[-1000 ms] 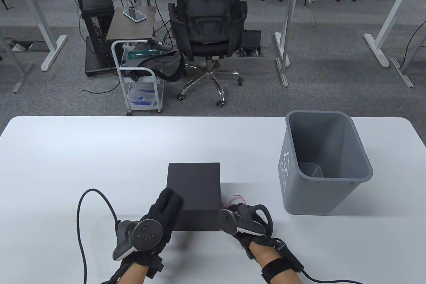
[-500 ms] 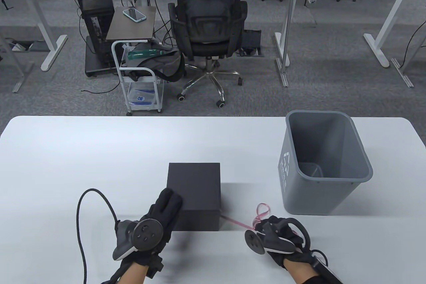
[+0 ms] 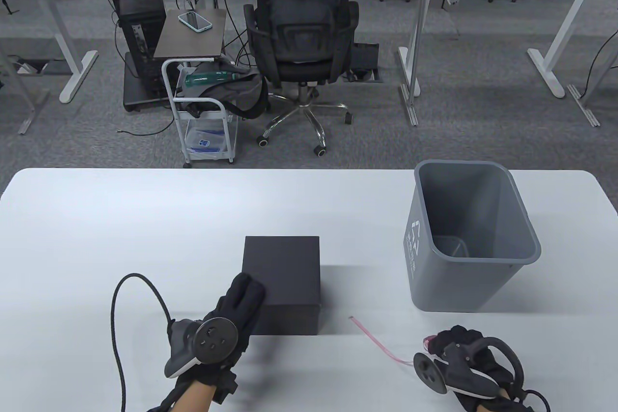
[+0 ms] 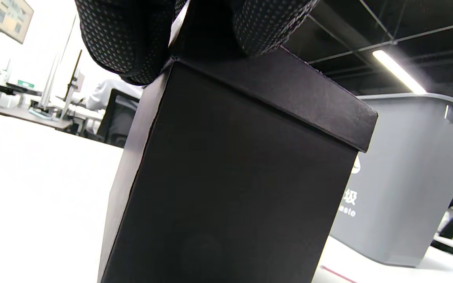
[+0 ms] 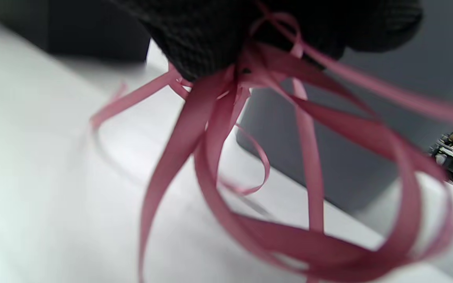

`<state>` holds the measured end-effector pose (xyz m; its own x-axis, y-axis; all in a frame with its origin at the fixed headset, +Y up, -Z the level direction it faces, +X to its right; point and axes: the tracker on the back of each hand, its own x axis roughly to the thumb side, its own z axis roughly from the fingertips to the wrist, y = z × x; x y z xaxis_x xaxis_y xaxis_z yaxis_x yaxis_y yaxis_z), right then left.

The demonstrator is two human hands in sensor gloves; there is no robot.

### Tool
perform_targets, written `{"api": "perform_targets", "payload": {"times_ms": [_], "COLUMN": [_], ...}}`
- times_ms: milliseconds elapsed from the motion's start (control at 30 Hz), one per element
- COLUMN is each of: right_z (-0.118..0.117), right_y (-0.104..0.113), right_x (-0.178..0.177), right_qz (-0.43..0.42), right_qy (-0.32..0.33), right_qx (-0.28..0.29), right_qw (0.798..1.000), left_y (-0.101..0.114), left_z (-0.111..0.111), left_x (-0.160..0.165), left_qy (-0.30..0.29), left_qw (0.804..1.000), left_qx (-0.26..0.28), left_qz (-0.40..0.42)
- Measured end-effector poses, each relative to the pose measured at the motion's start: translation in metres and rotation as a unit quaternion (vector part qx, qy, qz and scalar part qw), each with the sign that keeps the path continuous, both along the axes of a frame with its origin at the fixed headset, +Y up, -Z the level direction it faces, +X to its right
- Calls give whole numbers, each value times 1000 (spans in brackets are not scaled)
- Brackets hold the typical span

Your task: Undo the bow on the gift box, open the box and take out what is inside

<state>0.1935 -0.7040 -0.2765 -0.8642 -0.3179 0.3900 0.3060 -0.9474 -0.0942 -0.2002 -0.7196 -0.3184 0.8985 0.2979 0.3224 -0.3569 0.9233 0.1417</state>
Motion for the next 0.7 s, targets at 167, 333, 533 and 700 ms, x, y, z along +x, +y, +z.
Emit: {"api": "perform_targets", "payload": {"times_ms": [167, 333, 533, 700], "right_z": [-15, -26, -41, -52], "right_y": [25, 68, 141, 209], "right_x": [-41, -65, -64, -42], "right_qz": [-94, -119, -170, -242], "right_qy": [28, 39, 8, -56], "right_qx": [34, 90, 150, 221], "right_qw": [995, 988, 974, 943], "left_y": [-1, 0, 0, 0], "left_z": [0, 0, 0, 0], "left_x": [-2, -1, -1, -1], "left_qy": [-2, -3, -2, -3], "left_qw": [1000, 1000, 1000, 1000], "left_qx": [-2, -5, -5, -6], "left_qz": [8, 7, 6, 9]}}
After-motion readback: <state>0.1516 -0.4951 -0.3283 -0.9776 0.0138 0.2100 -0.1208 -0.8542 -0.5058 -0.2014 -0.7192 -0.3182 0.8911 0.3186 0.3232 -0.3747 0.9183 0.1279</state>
